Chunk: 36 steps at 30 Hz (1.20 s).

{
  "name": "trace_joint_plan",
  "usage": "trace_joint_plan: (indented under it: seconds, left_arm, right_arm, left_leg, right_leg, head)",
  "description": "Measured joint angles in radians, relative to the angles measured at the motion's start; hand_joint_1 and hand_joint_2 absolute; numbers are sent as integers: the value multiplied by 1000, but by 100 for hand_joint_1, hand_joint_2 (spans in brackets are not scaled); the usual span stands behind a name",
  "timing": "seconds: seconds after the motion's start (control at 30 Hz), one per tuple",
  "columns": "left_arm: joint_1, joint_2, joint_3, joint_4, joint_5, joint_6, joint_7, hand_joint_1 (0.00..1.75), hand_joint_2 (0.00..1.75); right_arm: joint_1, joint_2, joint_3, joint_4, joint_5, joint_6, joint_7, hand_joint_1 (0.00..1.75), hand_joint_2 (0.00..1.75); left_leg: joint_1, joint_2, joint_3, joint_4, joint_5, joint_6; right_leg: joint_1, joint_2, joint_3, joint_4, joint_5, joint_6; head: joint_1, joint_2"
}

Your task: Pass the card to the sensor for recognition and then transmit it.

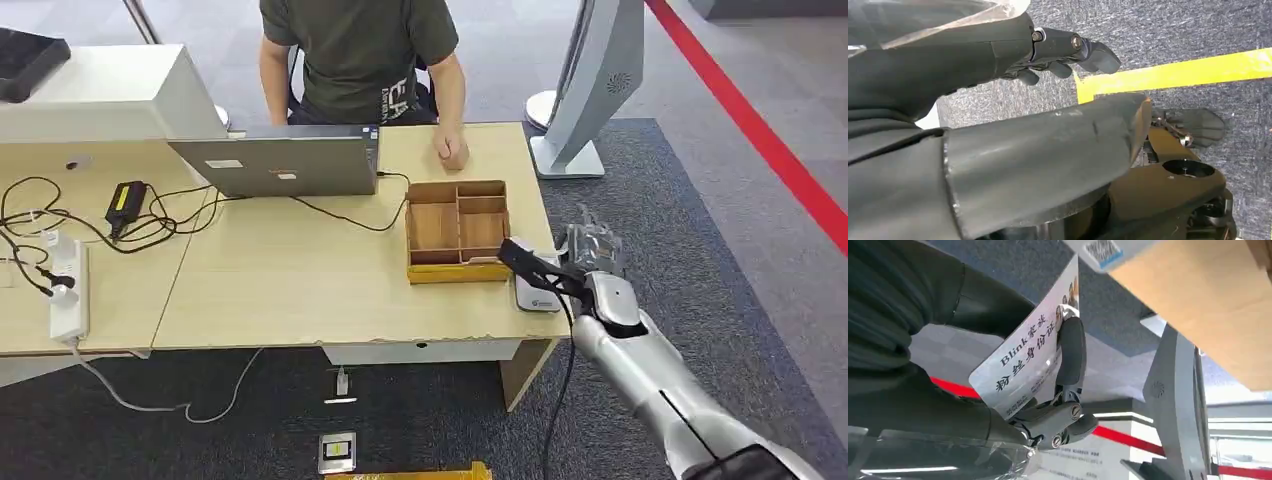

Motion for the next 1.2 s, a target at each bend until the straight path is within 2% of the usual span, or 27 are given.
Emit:
trace_joint_plan:
  seconds: [0.17, 0.3, 0.57, 0.9, 1.2]
  left_arm:
    - [0, 2, 0, 0, -21, -4, 6, 0, 0]
    - [0, 2, 0, 0, -34, -9, 8, 0, 0]
    - [-2, 2, 0, 0, -47, -12, 16, 0, 0]
    - [-2, 3, 0, 0, -34, -8, -12, 0, 0]
    - [-1, 9, 0, 0, -27, 5, 42, 0, 0]
  right_arm:
    - [-44, -19, -3, -114, 17, 84, 27, 175, 175]
    - [-67, -21, 3, -183, -6, 108, 33, 175, 175]
    - [-103, 13, 37, -215, -84, 42, 19, 175, 175]
    - [-146, 106, 87, -140, -132, -37, -14, 175, 175]
    - [-170, 148, 113, -49, -140, -63, -9, 175, 175]
  left_leg:
    - [0, 0, 0, 0, 0, 0]
    - [0, 0, 0, 0, 0, 0]
    - [0, 0, 0, 0, 0, 0]
    - [0, 0, 0, 0, 0, 0]
    - [0, 0, 0, 0, 0, 0]
  right_leg:
    - [0, 0, 0, 0, 0, 0]
    - [0, 0, 0, 0, 0, 0]
    - [0, 0, 0, 0, 0, 0]
    - [1, 0, 0, 0, 0, 0]
    - [1, 0, 0, 0, 0, 0]
  head:
    - [0, 0]
    - [0, 0]
    - [0, 0]
    - [0, 0]
    - [0, 0]
